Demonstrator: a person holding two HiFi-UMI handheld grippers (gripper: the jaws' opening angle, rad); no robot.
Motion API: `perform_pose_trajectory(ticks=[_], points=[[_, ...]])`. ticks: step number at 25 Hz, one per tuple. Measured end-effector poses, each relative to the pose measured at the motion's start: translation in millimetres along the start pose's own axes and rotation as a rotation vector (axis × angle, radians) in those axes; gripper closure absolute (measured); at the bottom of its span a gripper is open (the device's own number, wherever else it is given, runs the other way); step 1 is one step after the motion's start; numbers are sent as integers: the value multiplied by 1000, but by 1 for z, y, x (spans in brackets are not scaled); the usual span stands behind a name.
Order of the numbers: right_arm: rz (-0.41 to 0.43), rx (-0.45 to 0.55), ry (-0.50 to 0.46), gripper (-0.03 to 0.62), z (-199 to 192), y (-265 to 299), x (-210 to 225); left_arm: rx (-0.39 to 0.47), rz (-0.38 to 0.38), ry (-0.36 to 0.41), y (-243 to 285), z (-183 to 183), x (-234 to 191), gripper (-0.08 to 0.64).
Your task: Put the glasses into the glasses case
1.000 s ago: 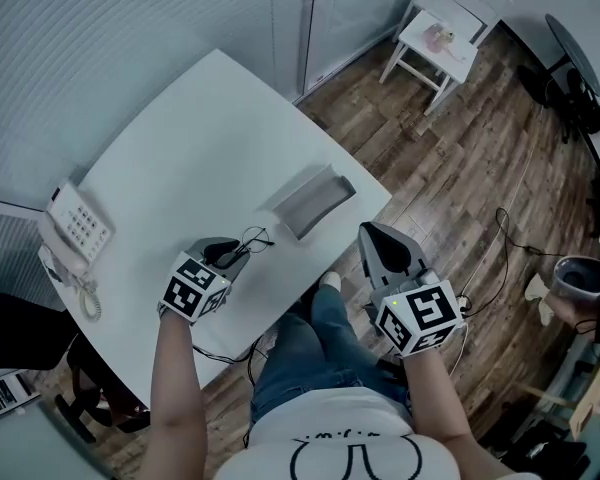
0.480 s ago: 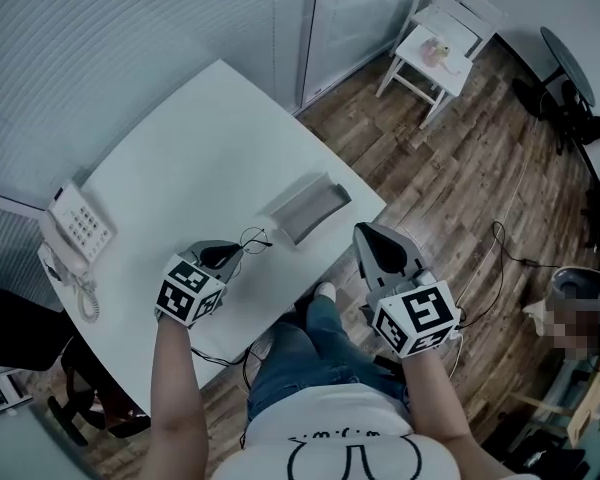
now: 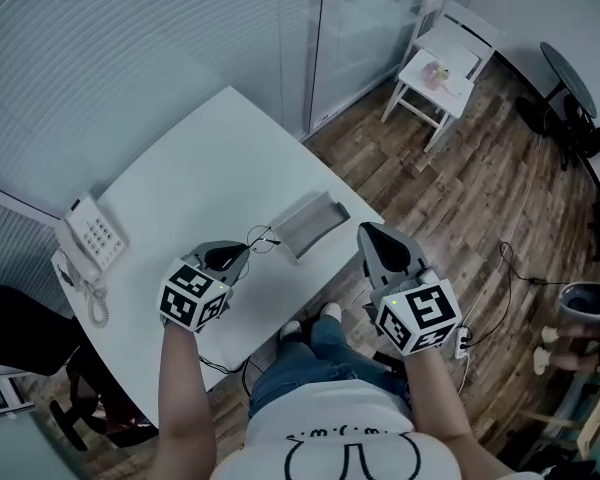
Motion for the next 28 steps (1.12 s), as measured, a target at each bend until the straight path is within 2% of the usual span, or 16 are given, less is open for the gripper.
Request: perform_pose_trajectory(ticks=[15, 28], points=[[-99, 14, 17, 581, -3, -28, 60, -18, -59, 94, 86, 39, 34, 538], [-153, -36, 56, 581, -19, -33, 118, -130, -34, 111, 163, 33, 49, 538]])
Point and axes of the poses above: the fingertips, and each gripper's own axes: y forward along the fingers, x to its right, z out of its top, the point moved 2 cm from there along -y, backward along the fingers, and after that the axes turned 10 degrees about x, right-handed, at the moved point
